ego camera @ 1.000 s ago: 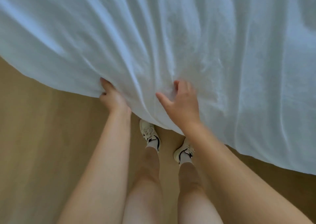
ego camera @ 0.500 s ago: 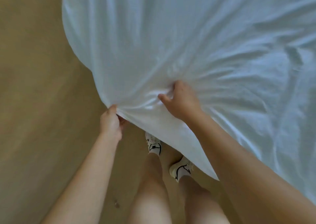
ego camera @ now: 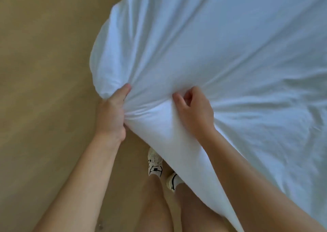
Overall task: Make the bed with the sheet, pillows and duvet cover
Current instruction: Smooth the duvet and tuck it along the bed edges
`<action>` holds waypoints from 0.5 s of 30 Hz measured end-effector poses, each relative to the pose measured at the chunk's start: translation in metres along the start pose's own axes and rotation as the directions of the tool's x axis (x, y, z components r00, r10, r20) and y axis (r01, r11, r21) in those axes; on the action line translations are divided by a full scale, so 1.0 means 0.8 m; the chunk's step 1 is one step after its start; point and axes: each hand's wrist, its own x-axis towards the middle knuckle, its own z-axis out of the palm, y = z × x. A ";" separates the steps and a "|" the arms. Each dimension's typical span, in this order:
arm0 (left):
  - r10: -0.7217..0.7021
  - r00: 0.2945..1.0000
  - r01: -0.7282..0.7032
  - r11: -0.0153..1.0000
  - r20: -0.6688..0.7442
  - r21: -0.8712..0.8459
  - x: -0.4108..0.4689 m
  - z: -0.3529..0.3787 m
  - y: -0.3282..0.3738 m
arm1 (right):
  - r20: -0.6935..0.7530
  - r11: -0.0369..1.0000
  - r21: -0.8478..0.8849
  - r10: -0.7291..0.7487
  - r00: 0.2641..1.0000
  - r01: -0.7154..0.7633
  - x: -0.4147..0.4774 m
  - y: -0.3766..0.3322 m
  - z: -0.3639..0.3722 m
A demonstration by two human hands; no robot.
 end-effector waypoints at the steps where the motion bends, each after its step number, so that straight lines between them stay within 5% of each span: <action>1: -0.033 0.997 0.036 0.999 -0.076 0.038 0.008 -0.017 0.002 | 0.032 1.000 -0.023 -0.021 0.999 0.022 0.004 -0.004 0.004; 4: -0.251 0.894 0.313 0.943 -0.370 0.117 0.060 -0.024 -0.004 | 0.194 0.991 -0.119 -0.029 0.981 0.053 0.018 -0.008 0.017; 9: -0.366 0.909 0.401 0.899 -0.201 0.177 0.122 0.016 0.023 | 0.194 0.987 -0.058 -0.139 0.971 0.153 0.046 -0.029 0.025; 15: -0.415 0.895 0.436 0.891 -0.162 0.125 0.175 0.046 0.046 | 0.209 0.956 -0.035 -0.279 0.937 0.292 0.065 -0.052 0.012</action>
